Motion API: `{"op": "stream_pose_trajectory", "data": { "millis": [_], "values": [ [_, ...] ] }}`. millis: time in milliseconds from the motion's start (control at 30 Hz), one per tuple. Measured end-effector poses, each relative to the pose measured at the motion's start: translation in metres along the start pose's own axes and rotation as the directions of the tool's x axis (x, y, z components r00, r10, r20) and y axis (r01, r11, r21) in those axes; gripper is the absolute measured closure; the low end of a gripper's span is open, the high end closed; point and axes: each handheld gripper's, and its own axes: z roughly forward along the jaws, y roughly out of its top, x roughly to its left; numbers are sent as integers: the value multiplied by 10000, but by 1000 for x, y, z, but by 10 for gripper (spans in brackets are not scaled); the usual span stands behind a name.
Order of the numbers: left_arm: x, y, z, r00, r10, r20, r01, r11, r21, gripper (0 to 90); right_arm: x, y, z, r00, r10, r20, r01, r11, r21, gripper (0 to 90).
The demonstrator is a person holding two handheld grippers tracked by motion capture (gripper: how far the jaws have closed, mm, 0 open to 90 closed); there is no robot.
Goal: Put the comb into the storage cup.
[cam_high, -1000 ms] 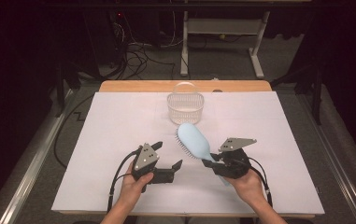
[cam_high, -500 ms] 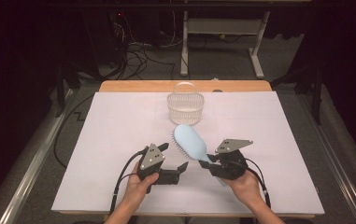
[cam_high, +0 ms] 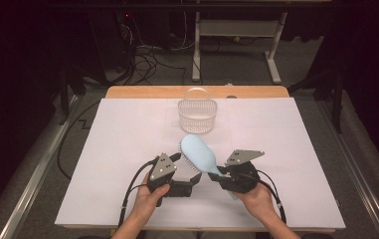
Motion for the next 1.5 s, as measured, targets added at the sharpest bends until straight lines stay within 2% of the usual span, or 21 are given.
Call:
{"op": "stream_pose_trajectory", "data": {
  "millis": [467, 1000, 1367, 1500],
  "values": [
    [-2, 2, 1, 9999, -44, 156, 45, 10000, -39, 103, 5, 1, 2, 9997, -222, -53, 222, 9997, -89, 705],
    [-2, 3, 1, 9998, -192, 86, 193, 9998, -100, 101, 12, 3, 6, 9990, -433, -134, 431, 9989, -161, 705],
    [-1, 3, 2, 9991, -333, 249, 336, 9993, -134, 40, 17, 3, 10, 9986, -505, -164, 503, 9986, -148, 705],
    [-1, 3, 3, 9989, -385, 268, 387, 9992, -70, 38, 23, 4, 12, 9968, -765, -242, 762, 9970, -145, 705]
  ]
}}
